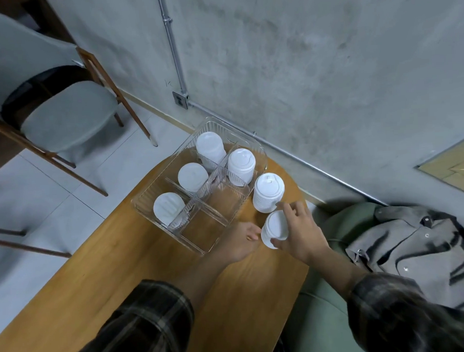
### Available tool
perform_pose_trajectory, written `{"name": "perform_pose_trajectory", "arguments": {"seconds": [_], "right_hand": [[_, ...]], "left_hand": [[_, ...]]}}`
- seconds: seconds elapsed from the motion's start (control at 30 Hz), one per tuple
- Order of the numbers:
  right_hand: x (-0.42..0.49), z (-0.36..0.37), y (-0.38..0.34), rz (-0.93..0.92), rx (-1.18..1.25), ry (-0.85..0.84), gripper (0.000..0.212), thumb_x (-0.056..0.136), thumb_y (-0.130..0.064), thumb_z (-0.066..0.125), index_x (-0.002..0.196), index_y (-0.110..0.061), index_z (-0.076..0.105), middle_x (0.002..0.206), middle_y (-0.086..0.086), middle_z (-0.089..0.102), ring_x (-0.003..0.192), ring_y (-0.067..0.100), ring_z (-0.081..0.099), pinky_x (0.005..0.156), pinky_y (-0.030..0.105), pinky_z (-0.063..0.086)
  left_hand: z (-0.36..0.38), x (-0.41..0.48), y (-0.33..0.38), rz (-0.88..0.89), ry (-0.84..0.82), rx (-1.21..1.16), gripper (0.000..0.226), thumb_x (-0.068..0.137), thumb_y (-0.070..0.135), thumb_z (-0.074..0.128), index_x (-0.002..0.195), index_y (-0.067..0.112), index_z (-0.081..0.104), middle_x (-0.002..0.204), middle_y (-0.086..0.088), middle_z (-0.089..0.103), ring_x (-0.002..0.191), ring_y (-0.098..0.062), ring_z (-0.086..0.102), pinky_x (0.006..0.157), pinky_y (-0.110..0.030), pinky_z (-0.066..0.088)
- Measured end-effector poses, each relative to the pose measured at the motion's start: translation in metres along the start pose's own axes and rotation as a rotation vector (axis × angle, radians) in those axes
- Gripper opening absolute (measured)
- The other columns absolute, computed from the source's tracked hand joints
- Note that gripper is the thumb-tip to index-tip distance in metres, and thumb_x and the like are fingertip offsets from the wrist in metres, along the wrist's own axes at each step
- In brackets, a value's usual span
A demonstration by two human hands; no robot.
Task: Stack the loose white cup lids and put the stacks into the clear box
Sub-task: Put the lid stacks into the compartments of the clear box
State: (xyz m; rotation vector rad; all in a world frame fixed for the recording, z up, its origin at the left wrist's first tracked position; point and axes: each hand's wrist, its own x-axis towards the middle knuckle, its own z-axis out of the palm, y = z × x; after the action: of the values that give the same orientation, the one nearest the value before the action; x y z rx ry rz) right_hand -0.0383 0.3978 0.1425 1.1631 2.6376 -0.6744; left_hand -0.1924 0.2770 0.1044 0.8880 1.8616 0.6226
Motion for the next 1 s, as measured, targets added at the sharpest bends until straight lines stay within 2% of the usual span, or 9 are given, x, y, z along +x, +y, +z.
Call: {"name": "perform_pose_trajectory", "arguments": {"seconds": [0.07, 0.13, 0.27, 0.4, 0.5, 0.63, 0.83, 1.0], "right_hand": [[0.001, 0.004, -0.003, -0.022, -0.04, -0.058, 0.094, 0.071, -0.048, 0.086, 0.149, -0.03, 0.036, 0.135, 0.0, 0.031, 0.13, 0.026, 0.035, 0.095, 0.044, 0.053], [0.004, 0.009, -0.008, -0.041, -0.082, -0.129, 0.094, 0.071, -0.052, 0.085, 0.147, -0.033, 0.033, 0.138, -0.001, 0.029, 0.131, 0.026, 0.035, 0.095, 0.045, 0.054], [0.01, 0.022, -0.009, -0.056, -0.12, -0.167, 0.102, 0.074, -0.054, 0.085, 0.151, -0.032, 0.022, 0.148, 0.0, 0.03, 0.133, 0.029, 0.042, 0.1, 0.046, 0.053], [0.012, 0.032, -0.001, -0.1, -0.124, -0.108, 0.097, 0.077, -0.058, 0.082, 0.15, -0.03, 0.025, 0.15, 0.003, 0.031, 0.13, 0.03, 0.049, 0.095, 0.045, 0.056], [0.014, 0.037, 0.004, -0.12, -0.109, -0.102, 0.102, 0.075, -0.054, 0.087, 0.154, -0.028, 0.027, 0.153, 0.004, 0.033, 0.132, 0.029, 0.049, 0.099, 0.044, 0.056], [0.014, 0.045, 0.01, -0.124, -0.092, -0.083, 0.103, 0.072, -0.053, 0.09, 0.152, -0.027, 0.032, 0.151, 0.004, 0.038, 0.131, 0.028, 0.051, 0.097, 0.043, 0.058], [0.015, 0.049, 0.014, -0.147, -0.082, -0.064, 0.099, 0.071, -0.053, 0.09, 0.15, -0.028, 0.036, 0.145, 0.003, 0.044, 0.127, 0.026, 0.053, 0.094, 0.04, 0.059], [0.01, 0.038, 0.015, -0.205, -0.053, -0.087, 0.099, 0.068, -0.055, 0.09, 0.146, -0.029, 0.034, 0.136, 0.001, 0.044, 0.118, 0.024, 0.055, 0.085, 0.037, 0.059]], "left_hand": [[0.005, 0.002, -0.003, -0.035, -0.007, -0.004, 0.034, 0.093, 0.016, 0.072, 0.126, 0.016, 0.069, 0.113, 0.0, 0.074, 0.087, -0.003, 0.065, 0.081, -0.024, 0.054], [0.009, 0.005, -0.008, -0.057, 0.004, 0.005, 0.044, 0.09, 0.019, 0.077, 0.132, 0.016, 0.066, 0.115, 0.001, 0.072, 0.103, -0.014, 0.069, 0.095, -0.031, 0.054], [0.024, 0.011, -0.022, -0.009, 0.027, 0.063, 0.056, 0.085, 0.009, 0.079, 0.138, 0.006, 0.06, 0.125, -0.012, 0.071, 0.115, -0.027, 0.068, 0.086, -0.021, 0.044], [0.044, 0.018, -0.032, 0.017, 0.036, 0.085, 0.078, 0.08, 0.009, 0.084, 0.15, 0.017, 0.052, 0.137, -0.005, 0.056, 0.121, -0.027, 0.062, 0.103, -0.04, 0.053], [0.052, 0.024, -0.031, 0.02, 0.058, 0.101, 0.084, 0.08, 0.016, 0.086, 0.154, 0.022, 0.046, 0.143, 0.003, 0.048, 0.133, -0.02, 0.052, 0.111, -0.04, 0.049], [0.064, 0.035, -0.035, 0.008, 0.082, 0.157, 0.094, 0.072, 0.03, 0.092, 0.153, 0.028, 0.043, 0.144, 0.003, 0.044, 0.132, -0.025, 0.054, 0.108, -0.044, 0.051], [0.064, 0.043, -0.029, 0.016, 0.141, 0.22, 0.08, 0.08, 0.03, 0.086, 0.15, 0.027, 0.048, 0.145, 0.0, 0.047, 0.13, -0.027, 0.057, 0.103, -0.043, 0.053], [0.055, 0.031, -0.024, 0.065, 0.144, 0.216, 0.079, 0.071, 0.033, 0.091, 0.141, 0.028, 0.055, 0.132, 0.005, 0.052, 0.117, -0.02, 0.062, 0.093, -0.038, 0.055]]}}
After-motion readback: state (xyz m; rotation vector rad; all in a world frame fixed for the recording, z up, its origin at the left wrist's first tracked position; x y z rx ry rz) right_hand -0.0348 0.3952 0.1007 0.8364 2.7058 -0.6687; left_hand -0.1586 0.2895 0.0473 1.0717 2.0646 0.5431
